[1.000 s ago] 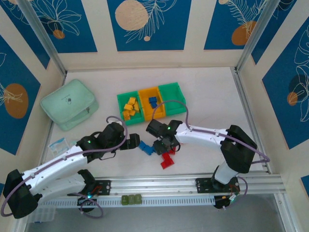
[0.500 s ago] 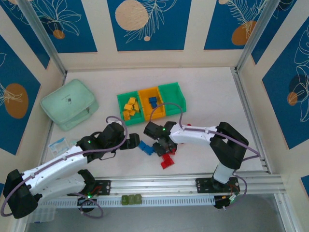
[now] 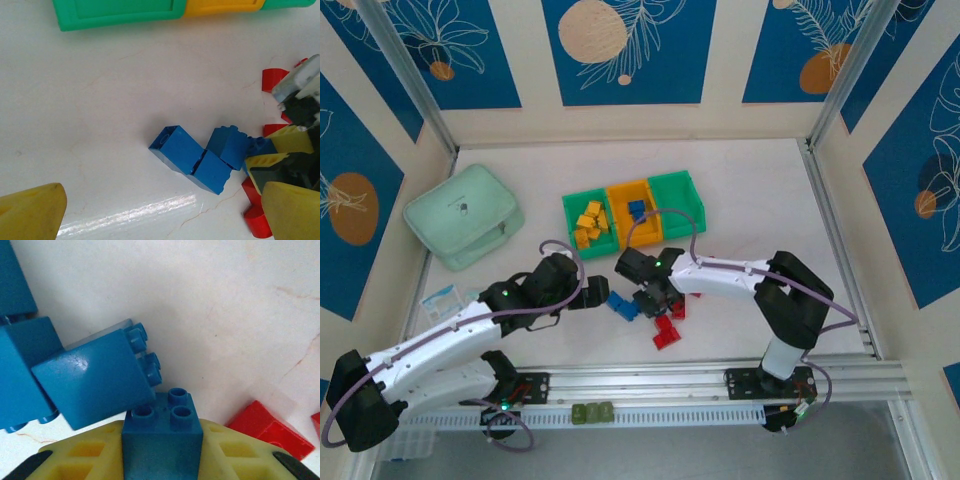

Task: Sort the legos into containers by color
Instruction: Pick up the lego from the bottom-center of the table, then place the lego in the container.

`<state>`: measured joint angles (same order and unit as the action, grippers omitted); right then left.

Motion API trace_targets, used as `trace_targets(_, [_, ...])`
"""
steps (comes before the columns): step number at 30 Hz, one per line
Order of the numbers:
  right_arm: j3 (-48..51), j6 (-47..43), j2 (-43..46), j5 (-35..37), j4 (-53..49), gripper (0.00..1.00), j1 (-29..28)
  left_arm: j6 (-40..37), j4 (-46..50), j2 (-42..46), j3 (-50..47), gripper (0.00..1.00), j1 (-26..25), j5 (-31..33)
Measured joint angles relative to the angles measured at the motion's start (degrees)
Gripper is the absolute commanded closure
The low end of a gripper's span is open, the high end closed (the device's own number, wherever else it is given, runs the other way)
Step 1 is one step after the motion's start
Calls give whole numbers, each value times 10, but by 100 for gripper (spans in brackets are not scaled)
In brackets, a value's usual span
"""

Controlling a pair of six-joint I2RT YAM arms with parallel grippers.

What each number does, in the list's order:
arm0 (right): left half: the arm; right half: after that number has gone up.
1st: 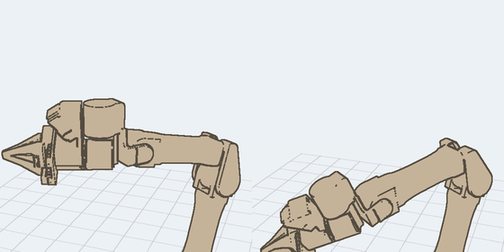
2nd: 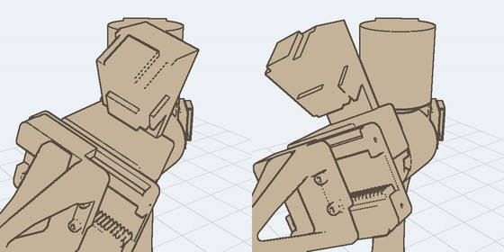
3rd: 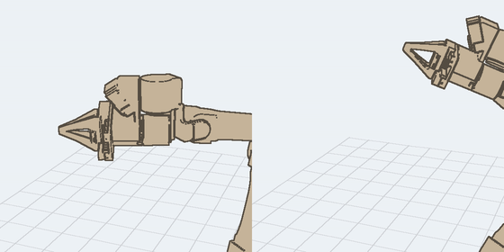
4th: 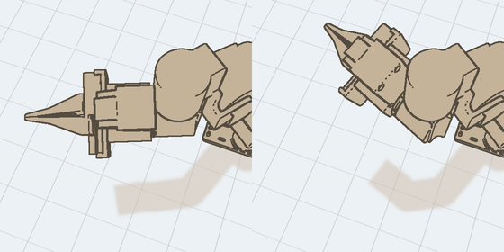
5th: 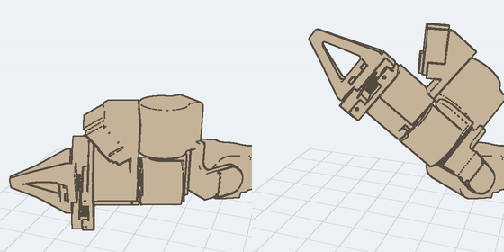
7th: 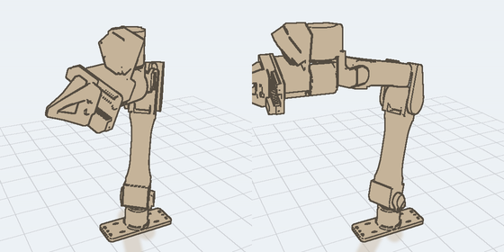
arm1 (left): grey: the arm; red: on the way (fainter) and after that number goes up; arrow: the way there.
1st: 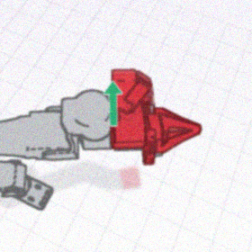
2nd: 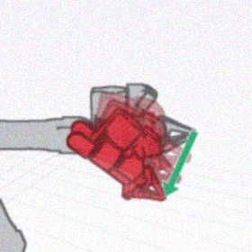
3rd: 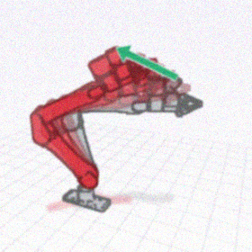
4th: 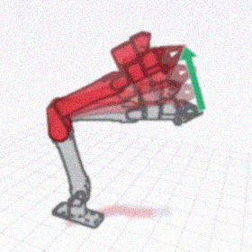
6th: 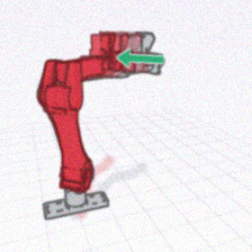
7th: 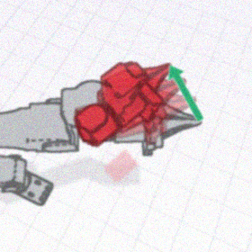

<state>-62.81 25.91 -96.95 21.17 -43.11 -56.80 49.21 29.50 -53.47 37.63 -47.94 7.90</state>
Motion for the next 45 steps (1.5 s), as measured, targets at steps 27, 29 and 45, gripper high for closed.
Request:
trace_targets(27, [-390,-83,-225,-2,63,60,191,-125,12,-64,102,1,121,11])
trace_targets(29, [-416,-86,-253,-2,63,55,195,-129,12,-64,102,1,130,7])
trace_targets(45, [-380,-99,-198,-4,58,43,191,-140,15,-62,106,1,140,-8])
